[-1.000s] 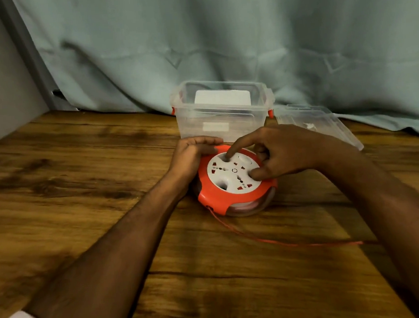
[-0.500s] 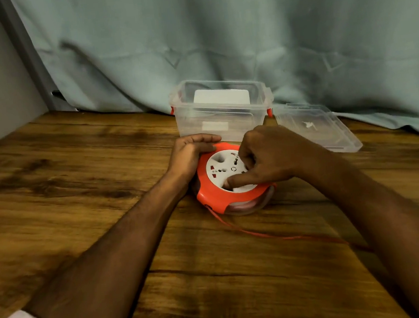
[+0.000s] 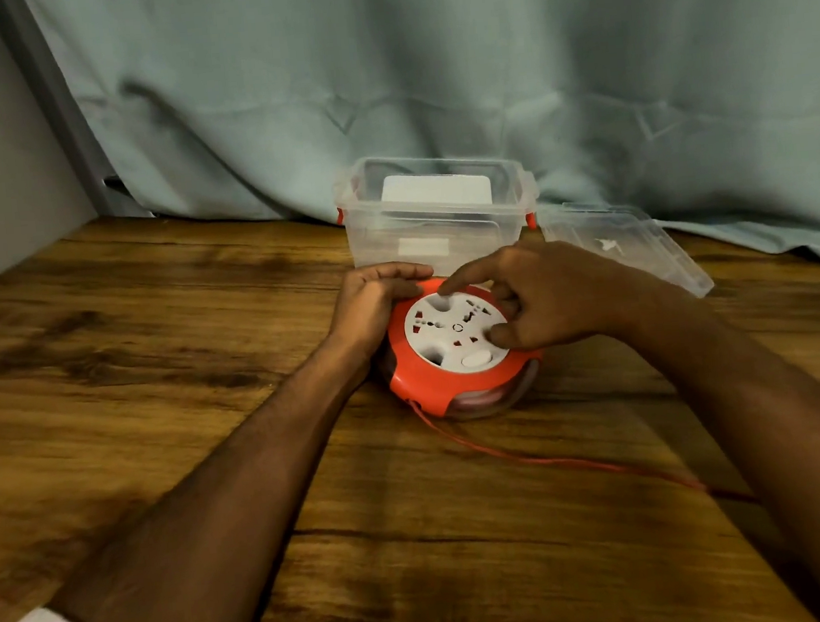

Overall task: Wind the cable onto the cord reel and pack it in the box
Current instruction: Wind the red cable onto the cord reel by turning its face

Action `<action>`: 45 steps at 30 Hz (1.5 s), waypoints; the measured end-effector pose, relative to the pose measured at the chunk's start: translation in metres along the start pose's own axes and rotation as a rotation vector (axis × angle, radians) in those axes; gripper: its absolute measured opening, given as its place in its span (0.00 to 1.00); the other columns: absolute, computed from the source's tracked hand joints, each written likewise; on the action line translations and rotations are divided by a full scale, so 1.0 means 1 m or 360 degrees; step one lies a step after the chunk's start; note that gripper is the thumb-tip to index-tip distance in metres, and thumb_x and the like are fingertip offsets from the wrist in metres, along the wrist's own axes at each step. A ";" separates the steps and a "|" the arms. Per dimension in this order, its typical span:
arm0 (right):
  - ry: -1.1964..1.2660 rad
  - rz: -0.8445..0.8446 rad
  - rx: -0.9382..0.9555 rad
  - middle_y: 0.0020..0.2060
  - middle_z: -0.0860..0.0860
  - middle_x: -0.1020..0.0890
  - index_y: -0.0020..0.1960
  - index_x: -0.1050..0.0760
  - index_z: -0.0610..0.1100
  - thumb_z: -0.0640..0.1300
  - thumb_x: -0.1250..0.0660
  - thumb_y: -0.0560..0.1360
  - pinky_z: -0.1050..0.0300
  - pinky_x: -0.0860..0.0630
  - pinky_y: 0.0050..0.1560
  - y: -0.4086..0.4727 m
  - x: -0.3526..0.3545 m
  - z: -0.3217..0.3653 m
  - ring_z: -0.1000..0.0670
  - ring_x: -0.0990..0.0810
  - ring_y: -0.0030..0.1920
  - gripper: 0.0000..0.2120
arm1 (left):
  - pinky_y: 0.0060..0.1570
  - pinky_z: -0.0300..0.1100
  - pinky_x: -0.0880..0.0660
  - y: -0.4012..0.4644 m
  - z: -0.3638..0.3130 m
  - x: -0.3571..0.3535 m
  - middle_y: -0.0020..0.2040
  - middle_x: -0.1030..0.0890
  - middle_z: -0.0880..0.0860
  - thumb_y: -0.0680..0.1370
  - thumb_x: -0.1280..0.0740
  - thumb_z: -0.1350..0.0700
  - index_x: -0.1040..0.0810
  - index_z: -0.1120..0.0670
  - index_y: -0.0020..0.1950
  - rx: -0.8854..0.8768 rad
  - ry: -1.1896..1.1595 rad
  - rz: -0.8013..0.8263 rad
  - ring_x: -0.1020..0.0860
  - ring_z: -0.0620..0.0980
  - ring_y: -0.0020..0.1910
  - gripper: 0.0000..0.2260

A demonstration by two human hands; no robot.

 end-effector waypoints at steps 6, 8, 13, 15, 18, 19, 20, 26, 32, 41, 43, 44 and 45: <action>0.0048 0.0091 0.0027 0.33 0.83 0.30 0.66 0.22 0.58 0.48 0.25 0.70 0.61 0.33 0.36 -0.001 -0.001 -0.005 0.76 0.28 0.40 0.25 | 0.55 0.53 0.21 -0.003 -0.003 0.001 0.53 0.16 0.65 0.73 0.35 0.67 0.17 0.64 0.57 -0.0058 -0.0002 0.0081 0.17 0.61 0.50 0.14; 0.0015 0.0115 -0.0014 0.31 0.72 0.24 0.68 0.23 0.61 0.51 0.26 0.71 0.60 0.32 0.36 -0.002 0.000 -0.006 0.68 0.25 0.38 0.26 | 0.57 0.54 0.22 -0.005 -0.004 -0.001 0.55 0.17 0.68 0.73 0.36 0.69 0.18 0.65 0.58 -0.0041 -0.0030 0.0107 0.18 0.62 0.50 0.15; -0.0149 0.0000 -0.0046 0.44 0.62 0.20 0.68 0.24 0.65 0.61 0.27 0.68 0.61 0.30 0.39 -0.002 0.000 -0.009 0.56 0.23 0.44 0.28 | 0.54 0.52 0.20 -0.007 -0.005 -0.002 0.53 0.16 0.65 0.73 0.35 0.70 0.17 0.63 0.57 -0.0009 -0.0007 0.0060 0.17 0.61 0.50 0.15; -0.0197 -0.0053 -0.0069 0.43 0.63 0.24 0.65 0.22 0.62 0.67 0.28 0.66 0.59 0.33 0.39 -0.002 -0.001 -0.010 0.56 0.24 0.46 0.29 | 0.47 0.46 0.19 -0.006 -0.005 0.000 0.51 0.15 0.63 0.73 0.35 0.70 0.16 0.63 0.55 -0.0035 -0.0020 0.0008 0.17 0.58 0.47 0.14; -0.0234 -0.0069 -0.0112 0.48 0.61 0.20 0.57 0.19 0.58 0.76 0.32 0.62 0.57 0.32 0.42 0.000 -0.006 -0.013 0.55 0.22 0.48 0.31 | 0.42 0.43 0.19 -0.005 -0.005 -0.001 0.47 0.15 0.62 0.73 0.35 0.70 0.16 0.64 0.54 -0.0061 -0.0067 -0.0029 0.17 0.56 0.44 0.13; -0.0240 -0.0070 -0.0120 0.45 0.62 0.20 0.53 0.18 0.56 0.78 0.33 0.61 0.57 0.31 0.42 0.001 -0.007 -0.013 0.56 0.22 0.46 0.32 | 0.43 0.43 0.19 -0.004 -0.004 -0.001 0.47 0.16 0.62 0.73 0.35 0.70 0.16 0.64 0.54 -0.0068 -0.0076 -0.0030 0.18 0.56 0.44 0.13; -0.0230 -0.0071 -0.0124 0.41 0.63 0.22 0.49 0.18 0.55 0.79 0.35 0.60 0.57 0.29 0.42 0.001 -0.009 -0.012 0.57 0.22 0.44 0.32 | 0.45 0.44 0.19 -0.003 -0.003 -0.001 0.47 0.16 0.62 0.73 0.35 0.70 0.16 0.64 0.54 -0.0074 -0.0079 -0.0030 0.18 0.57 0.44 0.12; -0.0276 -0.0221 -0.0133 0.28 0.57 0.25 0.28 0.32 0.52 0.81 0.42 0.62 0.56 0.32 0.36 0.001 -0.014 -0.001 0.57 0.28 0.31 0.31 | 0.53 0.51 0.21 -0.003 -0.001 -0.003 0.48 0.16 0.63 0.74 0.35 0.70 0.16 0.64 0.54 -0.0102 -0.0083 0.0000 0.18 0.57 0.46 0.12; -0.0300 -0.0306 -0.0126 0.24 0.58 0.33 0.27 0.38 0.53 0.75 0.39 0.72 0.50 0.26 0.44 0.003 -0.017 0.010 0.58 0.33 0.28 0.29 | 0.54 0.54 0.20 -0.001 0.000 0.000 0.52 0.16 0.65 0.74 0.35 0.69 0.16 0.64 0.54 -0.0096 -0.0084 -0.0003 0.17 0.60 0.48 0.12; 0.0122 0.0056 0.0038 0.31 0.73 0.24 0.59 0.24 0.57 0.45 0.26 0.72 0.58 0.29 0.34 -0.003 -0.002 -0.010 0.67 0.25 0.35 0.18 | 0.48 0.47 0.20 -0.002 -0.002 -0.001 0.46 0.16 0.63 0.74 0.36 0.70 0.16 0.64 0.53 -0.0086 -0.0110 0.0005 0.18 0.58 0.44 0.12; 0.0096 0.0062 0.0025 0.31 0.72 0.24 0.66 0.25 0.59 0.47 0.26 0.73 0.59 0.30 0.35 -0.002 -0.003 -0.014 0.70 0.26 0.37 0.23 | 0.46 0.46 0.19 -0.002 -0.002 -0.001 0.46 0.15 0.63 0.74 0.36 0.70 0.17 0.64 0.53 -0.0087 -0.0103 0.0030 0.17 0.57 0.43 0.12; 0.0074 0.0065 0.0018 0.30 0.70 0.23 0.68 0.25 0.60 0.48 0.27 0.73 0.59 0.31 0.34 -0.001 -0.003 -0.015 0.71 0.26 0.37 0.25 | 0.47 0.46 0.19 -0.002 -0.002 -0.001 0.47 0.15 0.64 0.74 0.36 0.70 0.17 0.64 0.54 -0.0086 -0.0099 0.0040 0.17 0.57 0.43 0.12; 0.0061 0.0072 0.0022 0.30 0.72 0.24 0.70 0.26 0.60 0.48 0.27 0.73 0.61 0.33 0.34 -0.002 -0.003 -0.015 0.72 0.26 0.37 0.26 | 0.47 0.46 0.19 -0.002 -0.002 -0.001 0.47 0.16 0.64 0.74 0.36 0.70 0.17 0.64 0.54 -0.0084 -0.0096 0.0049 0.17 0.57 0.43 0.13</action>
Point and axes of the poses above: each hand's wrist, its own y-axis towards the middle knuckle, its own x-axis out of the back of the hand, z = x × y, the point moved 4 cm from there along y, towards the middle knuckle
